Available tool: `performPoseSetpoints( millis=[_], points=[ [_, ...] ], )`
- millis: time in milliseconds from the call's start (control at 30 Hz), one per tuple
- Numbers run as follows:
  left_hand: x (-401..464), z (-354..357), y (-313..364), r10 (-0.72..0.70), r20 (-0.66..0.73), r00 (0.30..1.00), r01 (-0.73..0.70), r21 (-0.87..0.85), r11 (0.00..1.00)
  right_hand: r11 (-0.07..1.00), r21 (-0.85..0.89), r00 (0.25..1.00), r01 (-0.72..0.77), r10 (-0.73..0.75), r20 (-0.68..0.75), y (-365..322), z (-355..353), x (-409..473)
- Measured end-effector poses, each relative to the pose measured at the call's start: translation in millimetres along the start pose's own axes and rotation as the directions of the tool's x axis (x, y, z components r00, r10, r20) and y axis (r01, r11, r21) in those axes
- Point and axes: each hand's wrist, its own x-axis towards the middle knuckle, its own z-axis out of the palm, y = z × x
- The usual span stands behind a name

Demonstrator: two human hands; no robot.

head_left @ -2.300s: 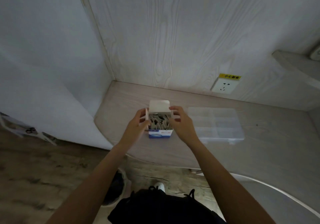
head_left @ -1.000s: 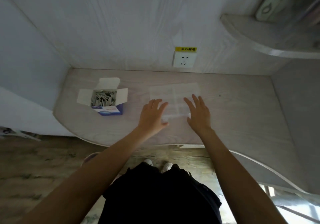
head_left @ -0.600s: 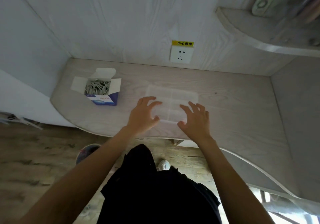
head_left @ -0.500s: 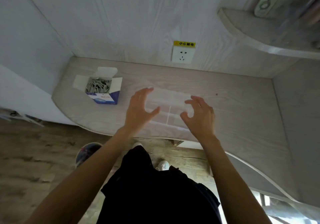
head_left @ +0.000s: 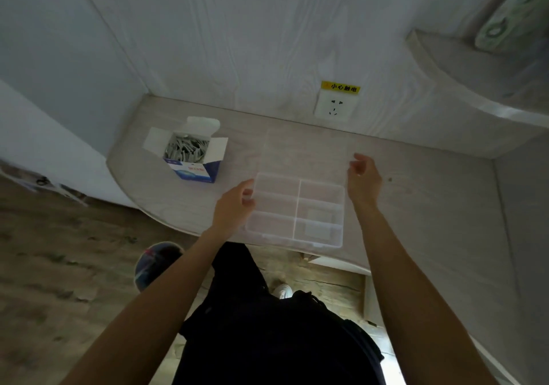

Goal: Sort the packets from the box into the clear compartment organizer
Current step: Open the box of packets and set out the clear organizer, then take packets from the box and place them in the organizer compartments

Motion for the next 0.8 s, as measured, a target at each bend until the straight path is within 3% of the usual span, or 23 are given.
performPoseSetpoints(
  millis=[67,167,267,367,467,533,633,733,800],
  points=[
    [1,-5,-4,0.007,-0.002,1.000,-0.007,0.018,1.000,1.000,-0.021,0.999,-0.002,0.003,0.053,1,8,-9],
    [4,-9,-6,0.007,-0.013,1.000,-0.006,0.015,1.000,0.973,-0.181,0.978,0.143,-0.110,0.179,5,16,-19],
    [7,-10,-5,0.022,-0.029,0.999,-0.021,0.036,0.999,0.808,-0.464,0.910,0.363,-0.201,0.363,13,16,-24],
    [6,-15,-1,0.072,0.078,0.994,-0.082,0.138,0.987,0.712,-0.564,0.885,0.419,-0.181,0.429,16,7,-27],
    [-2,-38,9,0.210,0.179,0.961,-0.254,0.281,0.926,0.740,-0.509,0.882,0.440,-0.248,0.401,4,5,-32],
    [-10,-60,18,0.376,0.087,0.923,-0.386,0.244,0.890,0.778,-0.408,0.869,0.477,-0.349,0.350,-19,12,-37],
    [-16,-99,15,0.589,-0.133,0.797,-0.549,0.248,0.798,0.793,-0.194,0.800,0.577,-0.501,0.331,-72,37,-48],
    [0,-128,-11,0.599,-0.332,0.729,-0.496,0.348,0.796,0.724,-0.056,0.690,0.687,-0.626,0.364,-123,70,-64],
    [16,-142,-33,0.500,-0.350,0.792,-0.370,0.377,0.849,0.656,-0.041,0.603,0.753,-0.664,0.443,-146,97,-71]
  ],
)
